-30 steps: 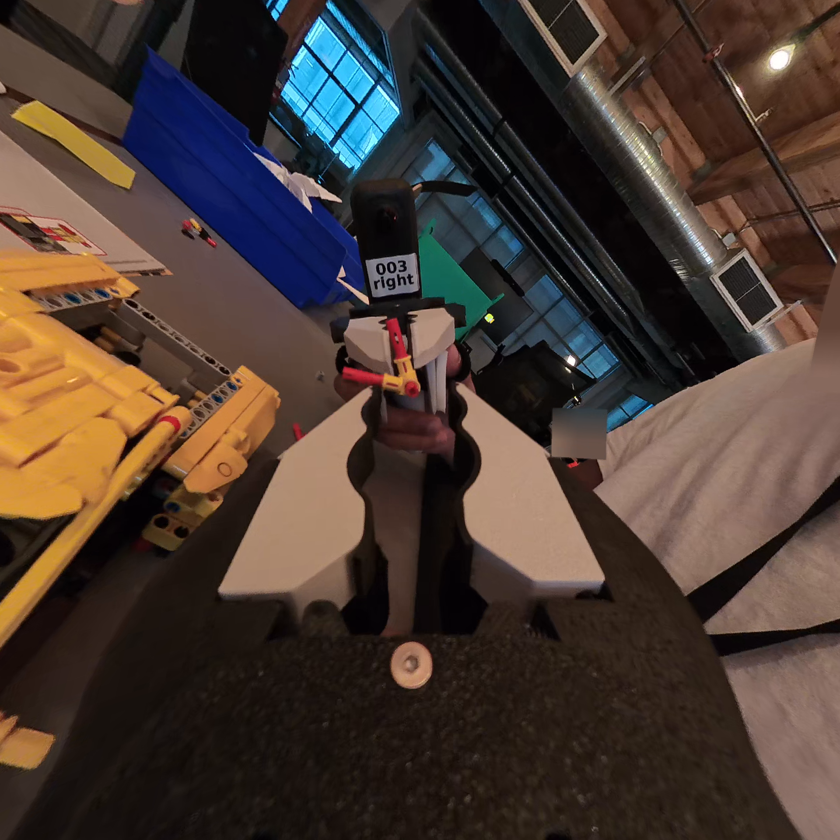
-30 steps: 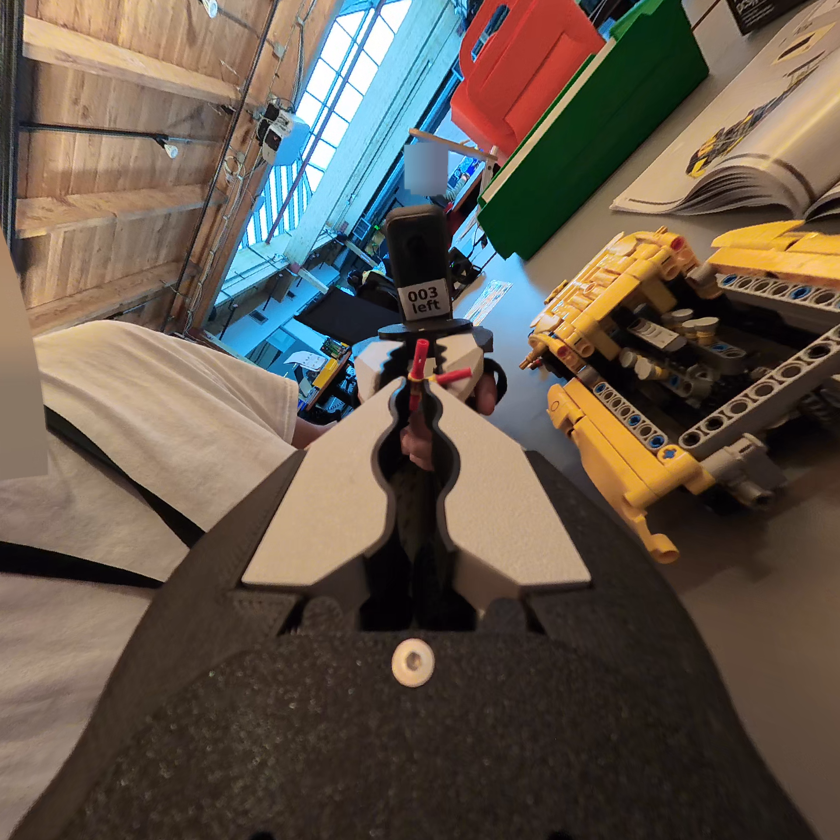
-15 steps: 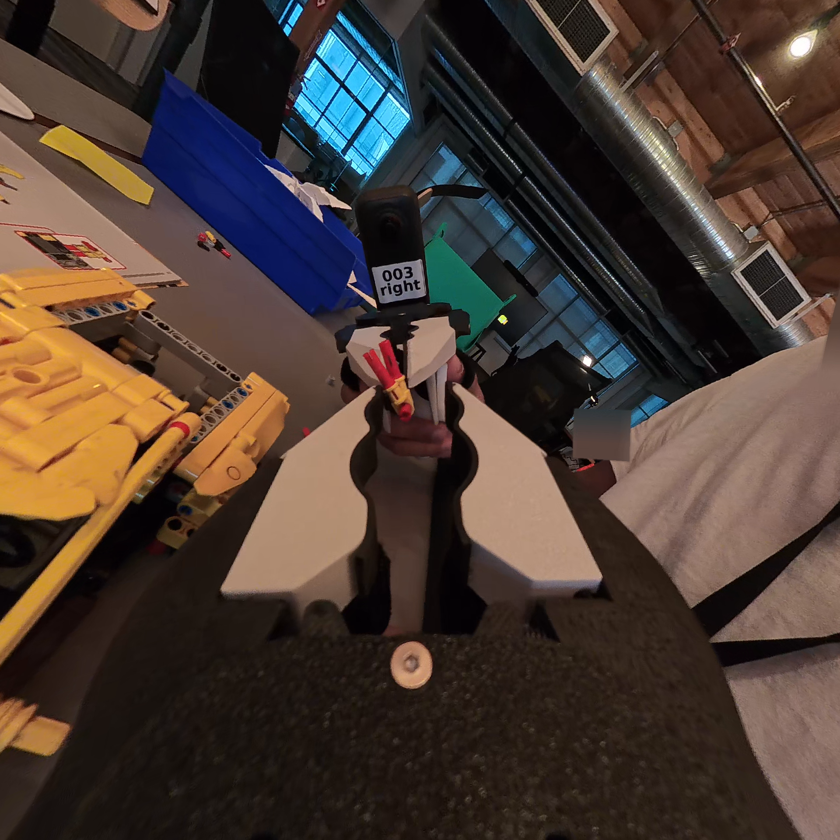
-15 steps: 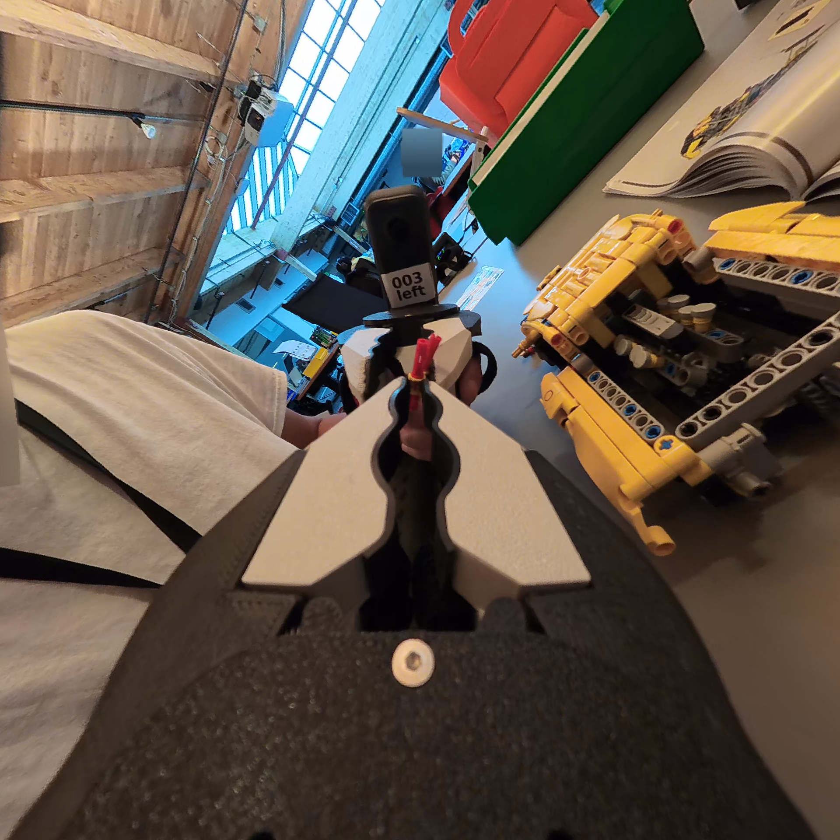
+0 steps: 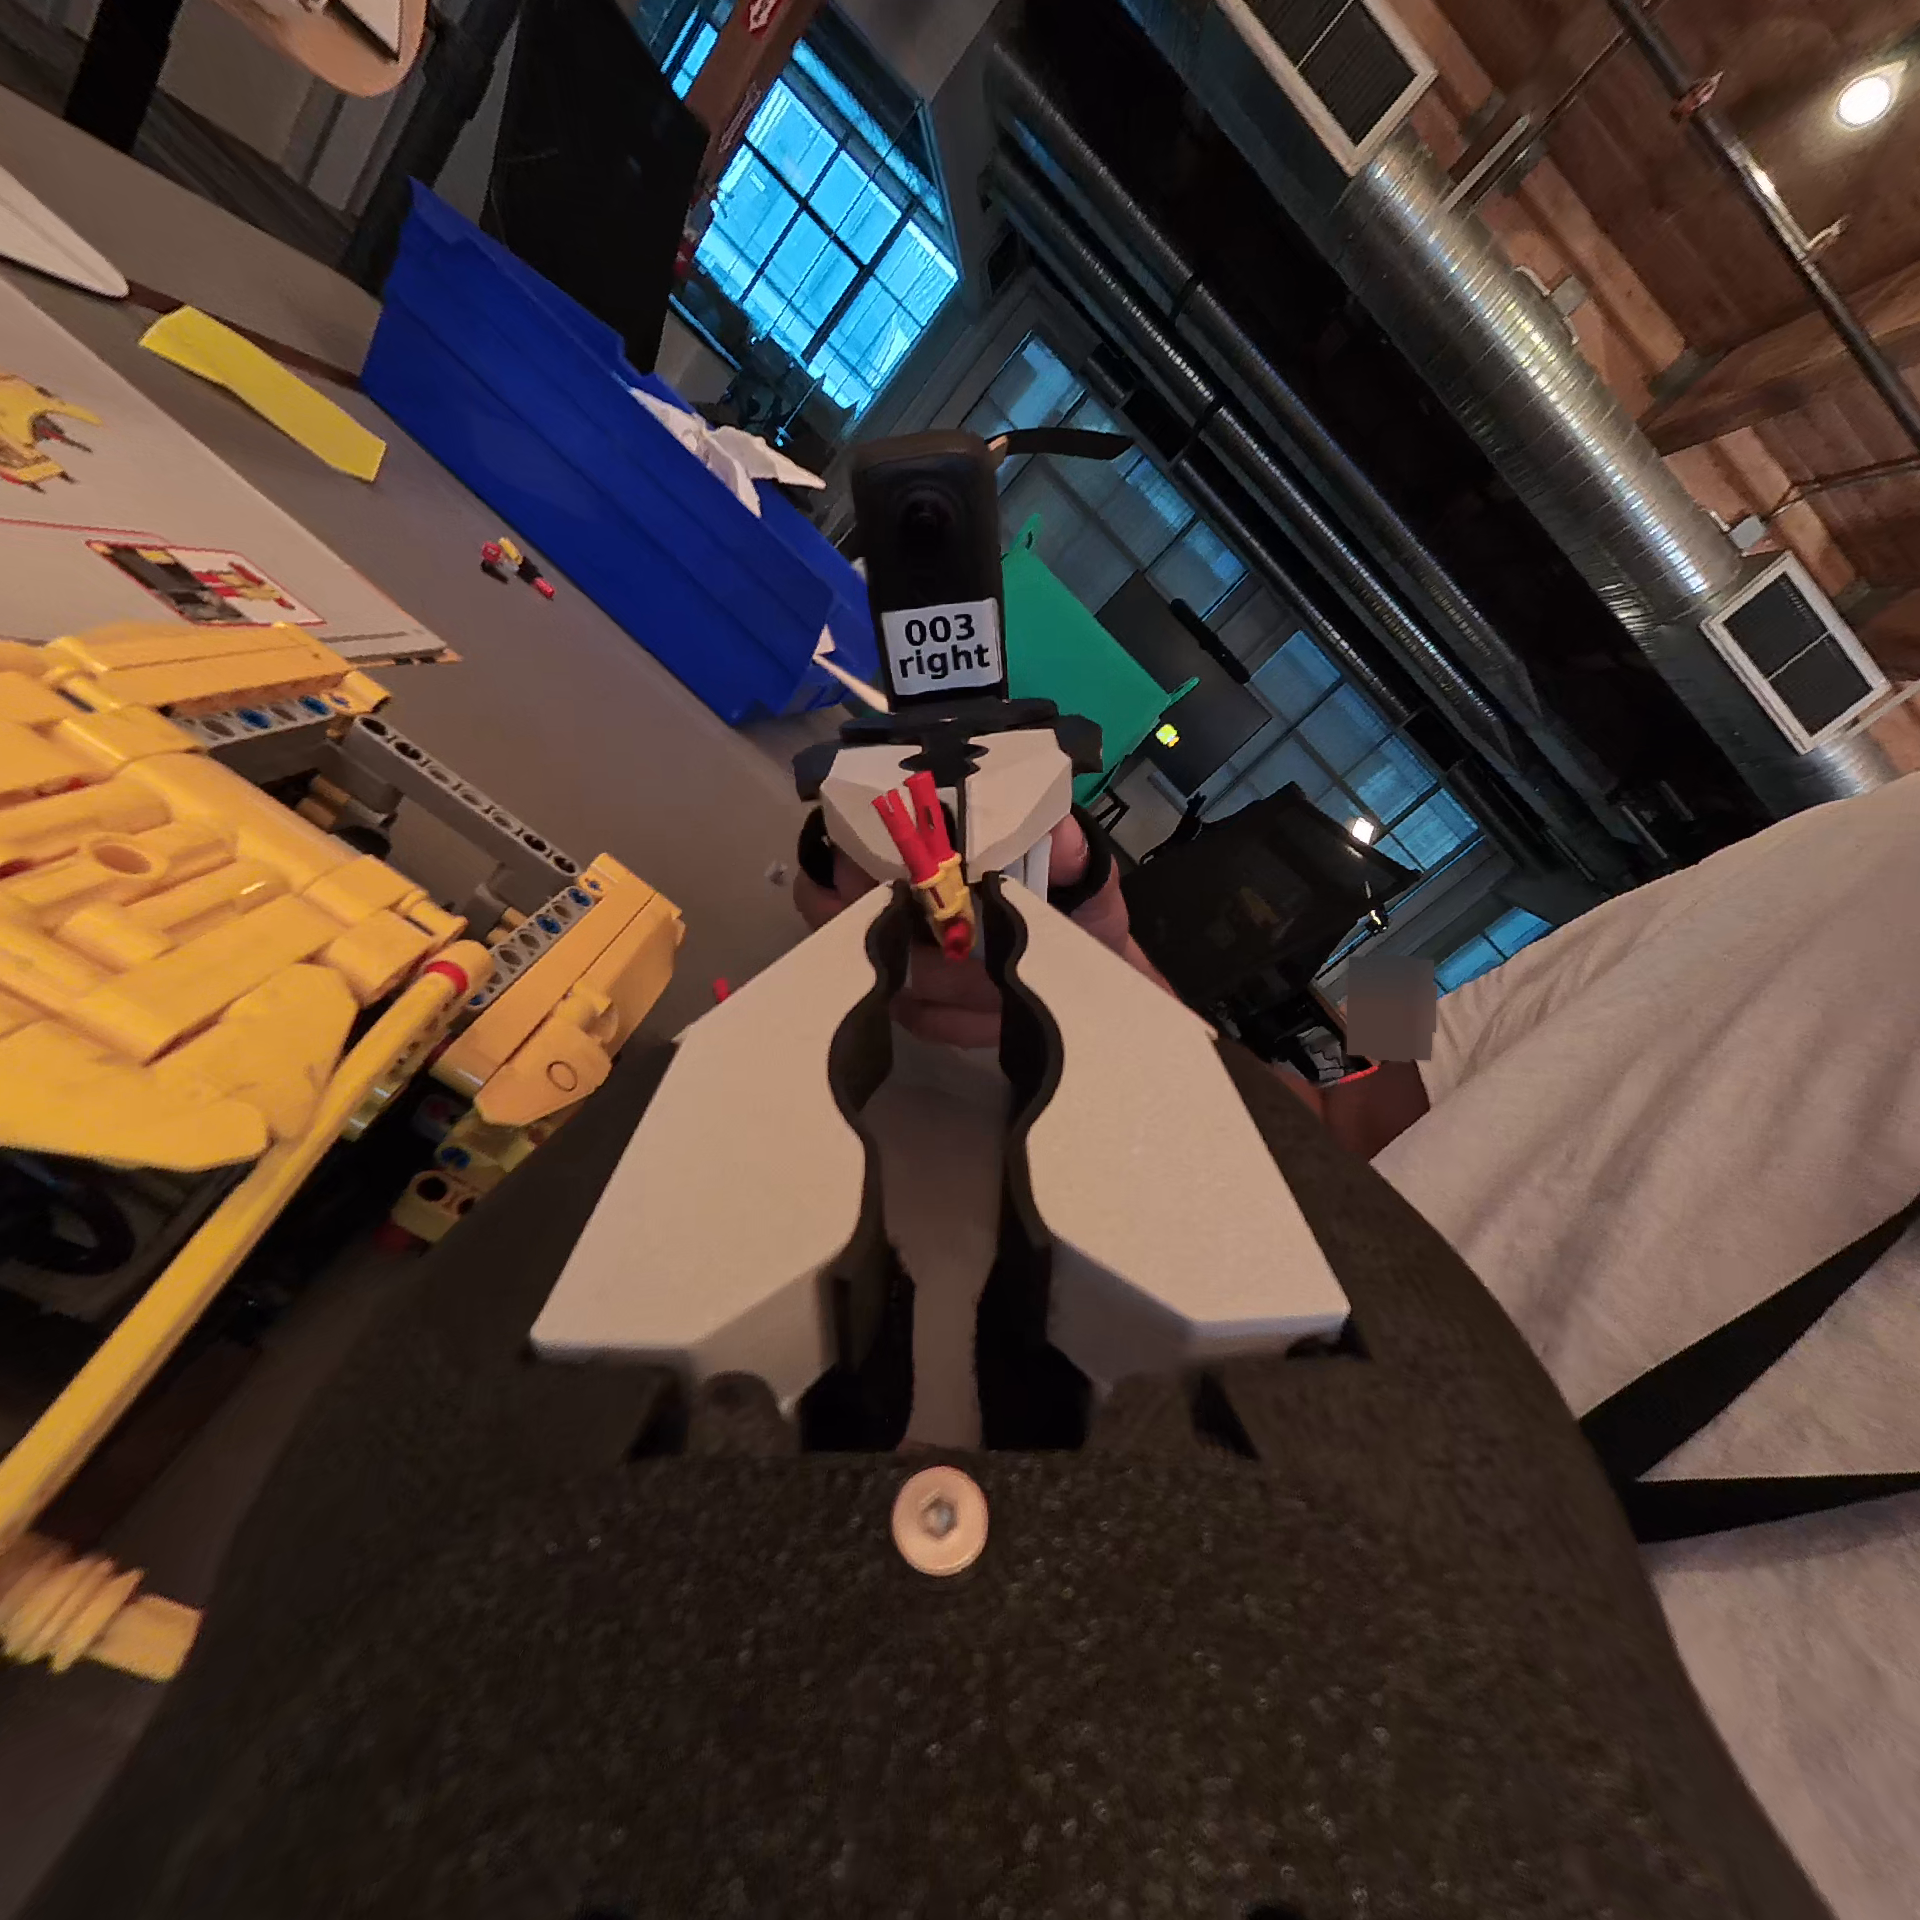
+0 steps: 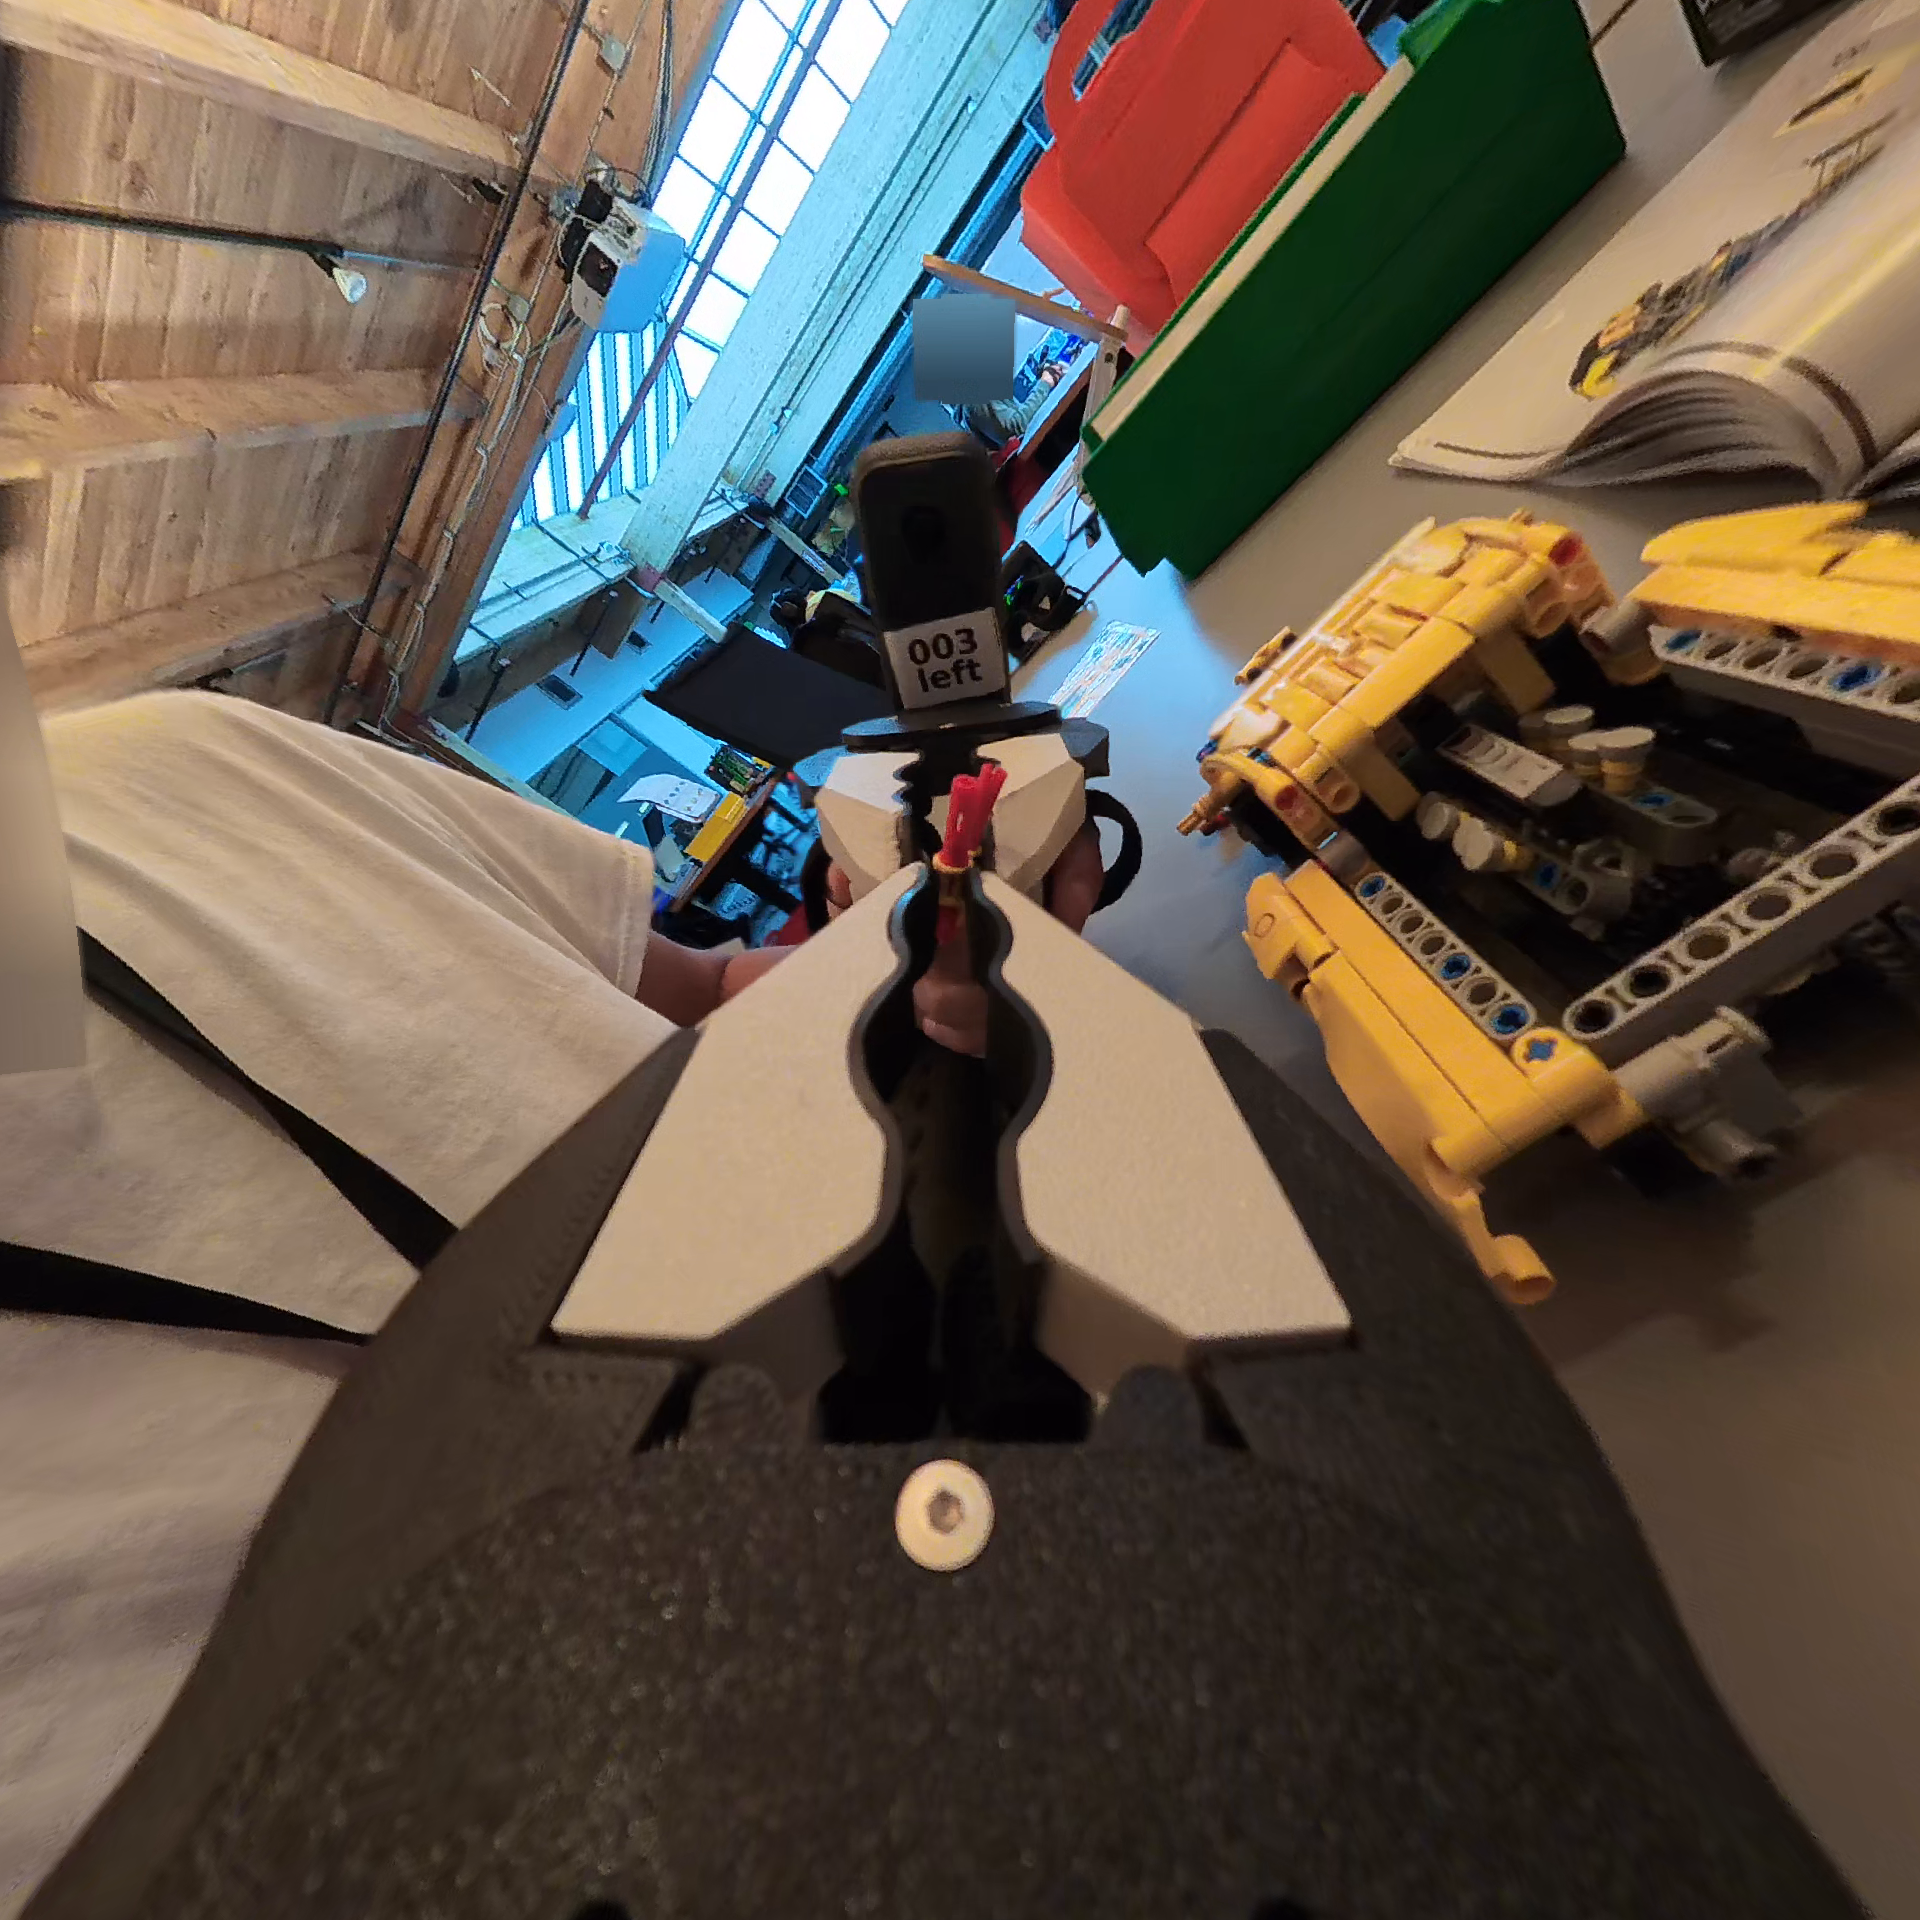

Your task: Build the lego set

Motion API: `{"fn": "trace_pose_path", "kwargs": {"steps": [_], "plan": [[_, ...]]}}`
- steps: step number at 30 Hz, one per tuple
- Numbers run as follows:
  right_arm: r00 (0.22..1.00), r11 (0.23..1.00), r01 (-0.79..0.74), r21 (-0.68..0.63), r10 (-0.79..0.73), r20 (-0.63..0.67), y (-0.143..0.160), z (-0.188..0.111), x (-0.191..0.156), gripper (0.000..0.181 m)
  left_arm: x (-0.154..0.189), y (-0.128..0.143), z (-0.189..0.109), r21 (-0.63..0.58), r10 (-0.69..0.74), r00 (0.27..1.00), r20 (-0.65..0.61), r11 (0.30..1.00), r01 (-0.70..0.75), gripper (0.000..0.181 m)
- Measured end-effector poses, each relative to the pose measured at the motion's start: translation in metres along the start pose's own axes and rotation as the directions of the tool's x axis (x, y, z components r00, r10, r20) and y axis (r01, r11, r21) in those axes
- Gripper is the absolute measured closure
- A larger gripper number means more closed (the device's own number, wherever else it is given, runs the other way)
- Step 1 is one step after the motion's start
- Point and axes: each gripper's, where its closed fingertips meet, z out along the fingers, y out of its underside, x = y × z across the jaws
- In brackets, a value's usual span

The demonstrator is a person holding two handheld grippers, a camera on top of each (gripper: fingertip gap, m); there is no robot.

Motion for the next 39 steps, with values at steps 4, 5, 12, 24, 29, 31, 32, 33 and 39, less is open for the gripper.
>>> {"fn": "trace_pose_path", "kwargs": {"steps": [4,5,12,24,29,31,32,33,39], "plan": [[0.989,0.990,0.144,0.001,-0.144,-0.039,-0.003,0.000,-0.004,0.178,0.005,-0.002,-0.001,0.015,0.041,0.999,-0.010,0.999,-0.041,0.170],[0.988,0.988,0.151,0.016,-0.150,-0.044,-0.005,0.000,-0.005,0.173,0.007,-0.002,-0.001,0.017,0.050,0.999,-0.018,0.999,-0.050,0.174],[0.998,0.996,0.043,0.079,-0.047,0.049,-0.014,-0.004,-0.012,0.162,0.012,0.002,0.001,-0.005,0.072,0.997,-0.034,0.997,-0.073,0.174],[0.999,0.999,-0.001,0.051,-0.001,0.035,-0.009,0.000,-0.008,0.179,0.008,0.008,0.006,-0.048,0.112,0.994,0.013,0.993,-0.111,0.170],[0.994,0.990,-0.108,0.091,0.108,0.005,-0.040,-0.029,0.012,0.179,0.001,-0.001,-0.003,-0.025,0.131,0.989,0.073,0.991,-0.130,0.154],[0.994,0.991,-0.093,0.094,0.097,-0.043,-0.060,-0.048,0.023,0.179,0.000,-0.004,-0.009,-0.037,0.142,0.987,0.080,0.990,-0.139,0.154],[0.995,0.994,-0.063,0.090,0.070,-0.075,-0.070,-0.058,0.030,0.179,0.002,-0.005,-0.012,-0.052,0.160,0.984,0.078,0.986,-0.157,0.154],[0.994,0.996,-0.039,0.075,0.046,-0.099,-0.077,-0.066,0.038,0.179,0.002,-0.007,-0.016,-0.078,0.193,0.978,0.082,0.979,-0.187,0.153],[0.992,0.998,-0.021,0.066,0.029,-0.121,-0.113,-0.099,0.108,0.179,-0.024,-0.048,-0.063,-0.076,0.349,0.902,0.252,0.937,-0.341,0.153]]}}
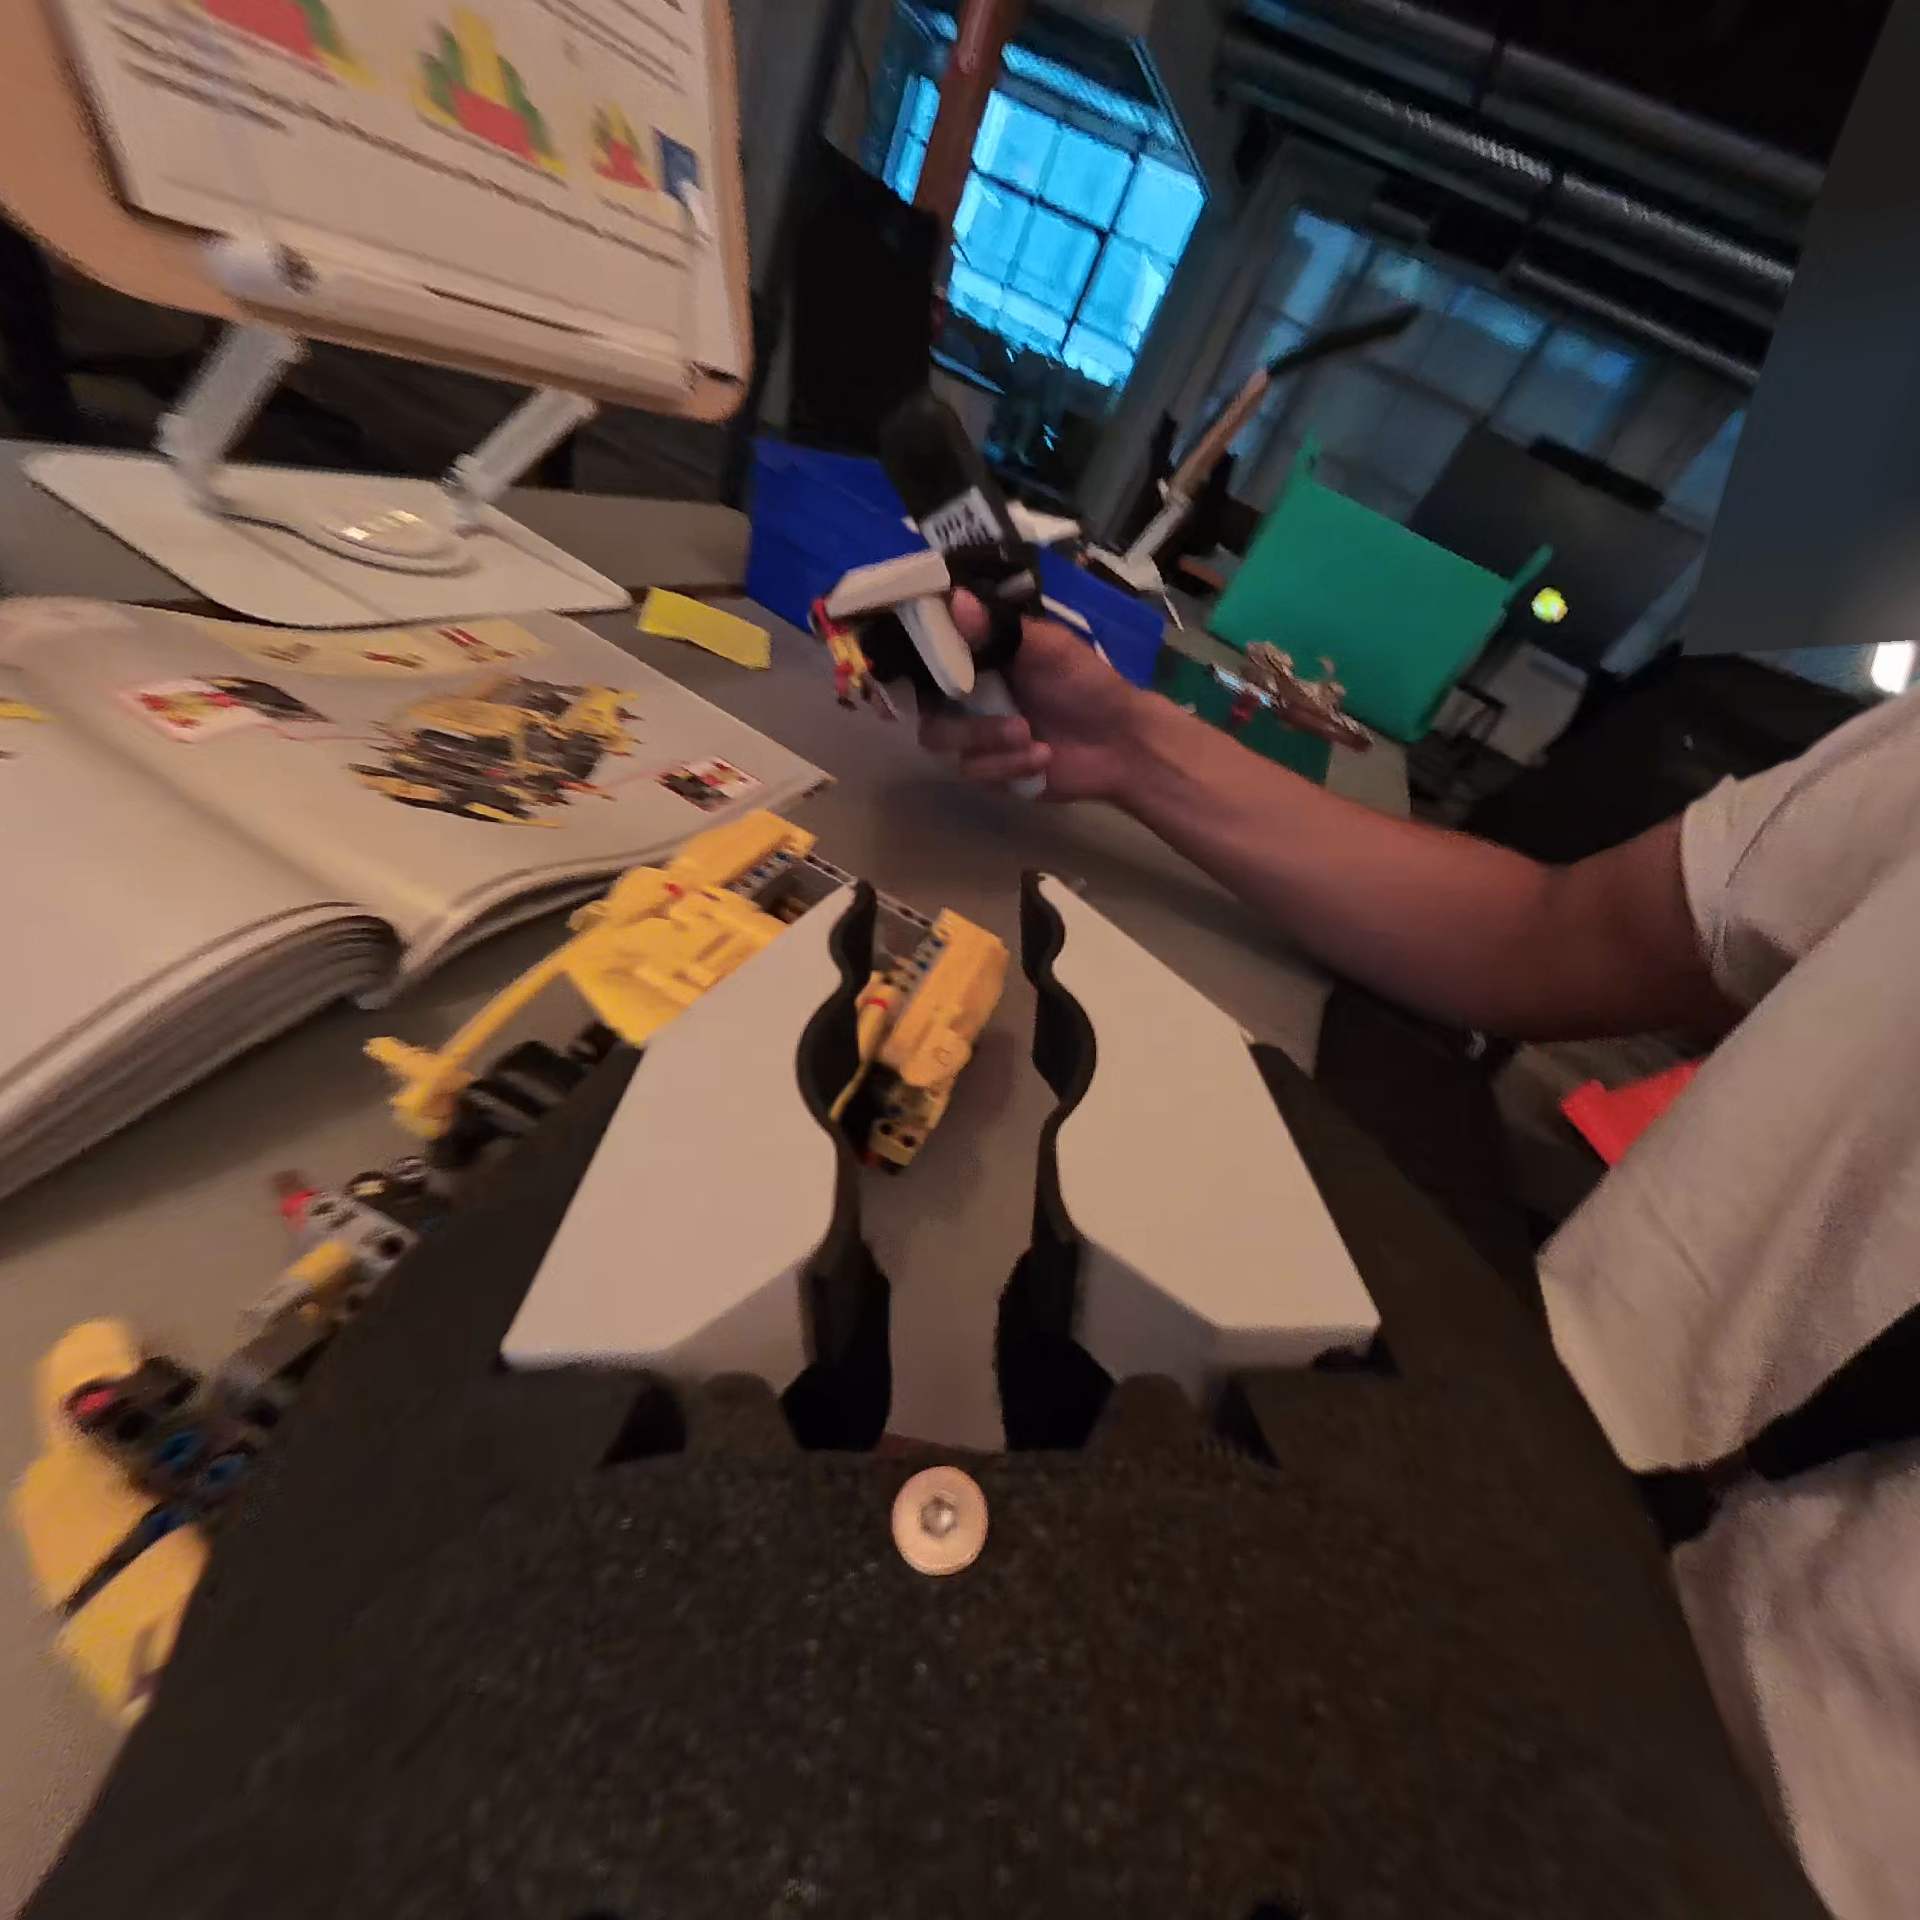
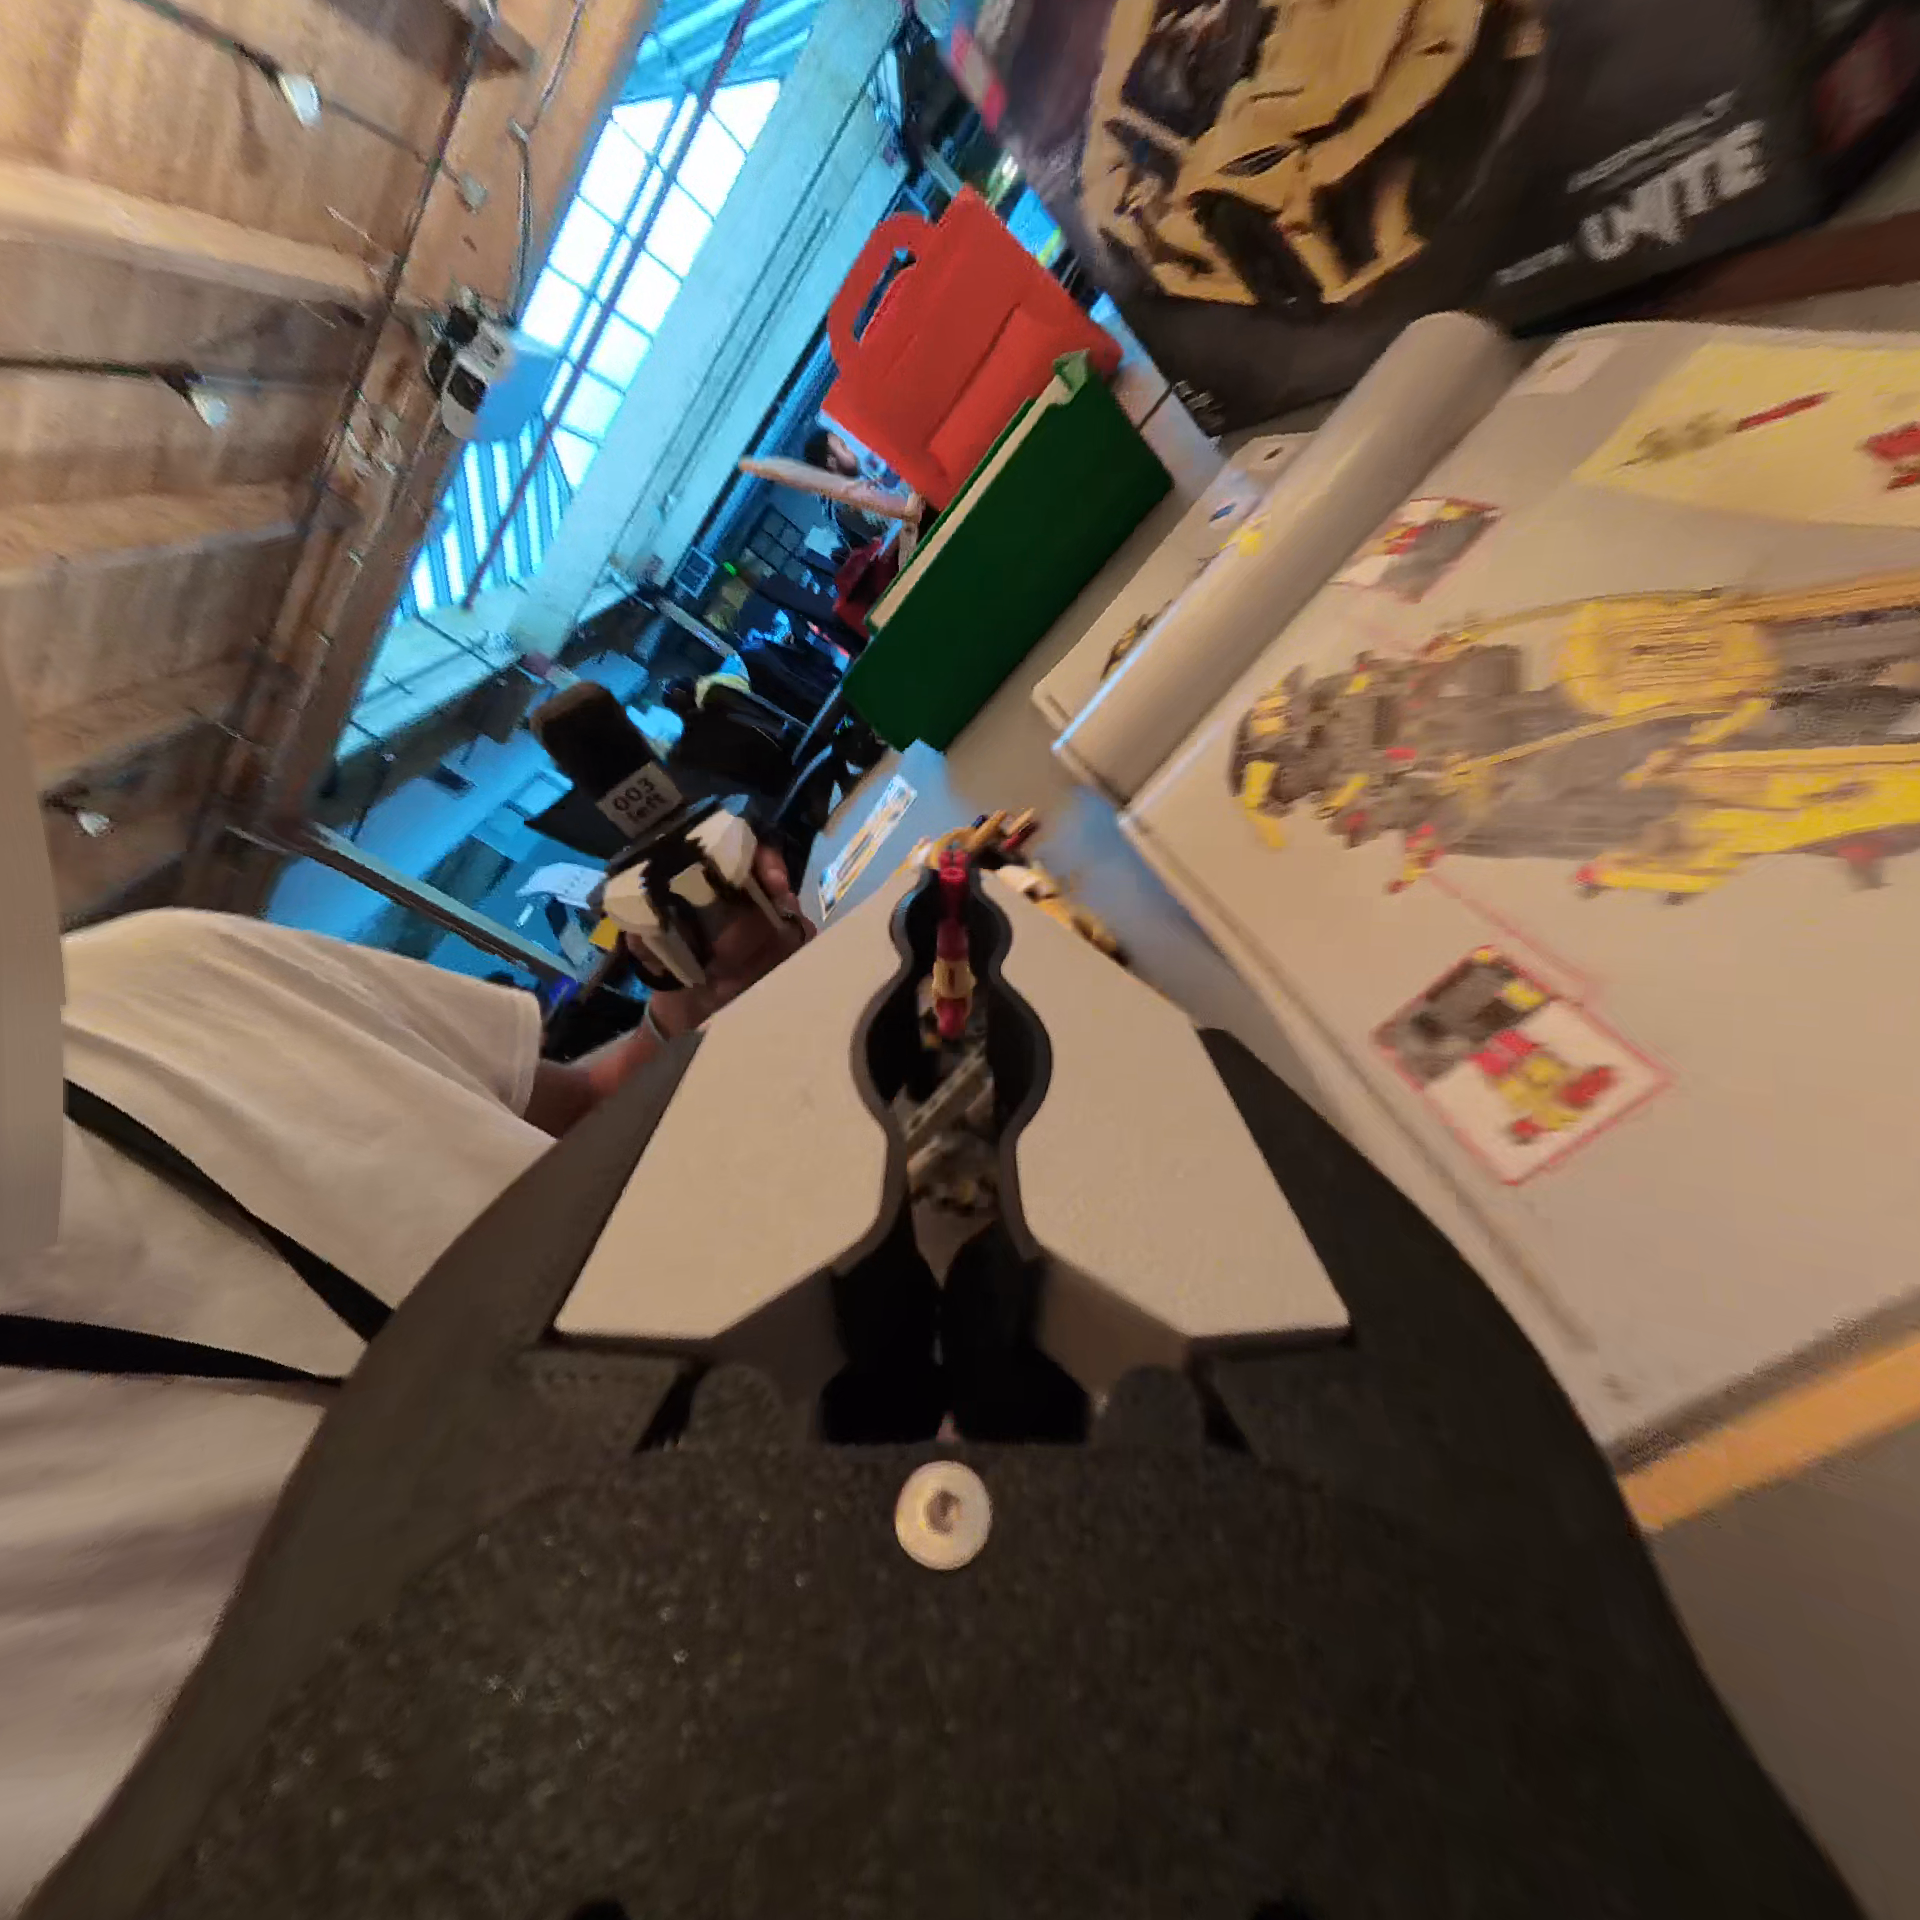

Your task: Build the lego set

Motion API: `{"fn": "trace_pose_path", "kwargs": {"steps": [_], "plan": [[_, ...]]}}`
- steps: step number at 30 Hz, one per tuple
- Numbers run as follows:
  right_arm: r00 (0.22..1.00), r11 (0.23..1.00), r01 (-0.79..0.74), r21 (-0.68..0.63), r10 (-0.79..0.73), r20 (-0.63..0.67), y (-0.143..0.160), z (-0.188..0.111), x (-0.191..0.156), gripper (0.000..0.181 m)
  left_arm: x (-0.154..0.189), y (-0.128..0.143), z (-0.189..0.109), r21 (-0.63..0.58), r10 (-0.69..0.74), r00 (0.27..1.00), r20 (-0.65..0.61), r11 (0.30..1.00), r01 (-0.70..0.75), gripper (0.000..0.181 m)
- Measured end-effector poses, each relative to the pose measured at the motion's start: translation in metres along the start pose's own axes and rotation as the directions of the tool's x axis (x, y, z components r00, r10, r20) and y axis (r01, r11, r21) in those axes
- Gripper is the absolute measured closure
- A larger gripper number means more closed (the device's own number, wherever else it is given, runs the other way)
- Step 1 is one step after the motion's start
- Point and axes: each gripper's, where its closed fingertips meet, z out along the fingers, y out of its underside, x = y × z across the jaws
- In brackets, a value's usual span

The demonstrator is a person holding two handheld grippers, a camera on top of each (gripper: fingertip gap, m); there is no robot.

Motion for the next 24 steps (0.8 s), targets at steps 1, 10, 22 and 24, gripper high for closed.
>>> {"fn": "trace_pose_path", "kwargs": {"steps": [1,10,22,24], "plan": [[1.000,1.000,-0.010,0.007,0.010,-0.007,-0.004,-0.001,0.011,0.180,-0.008,-0.006,-0.006,0.035,-0.012,1.000,0.020,0.999,0.011,0.153],[0.986,0.997,-0.064,-0.045,0.057,-0.155,-0.007,-0.004,0.073,0.179,-0.061,-0.040,-0.038,0.233,-0.084,0.988,0.126,0.971,0.053,0.153],[0.976,0.987,-0.145,-0.062,0.133,-0.171,0.000,0.000,0.080,0.179,-0.070,-0.045,-0.048,0.293,-0.117,0.982,0.149,0.954,0.069,0.153],[0.976,0.987,-0.148,-0.055,0.137,-0.167,-0.001,0.000,0.080,0.179,-0.073,-0.045,-0.049,0.293,-0.116,0.980,0.164,0.954,0.063,0.153]]}}
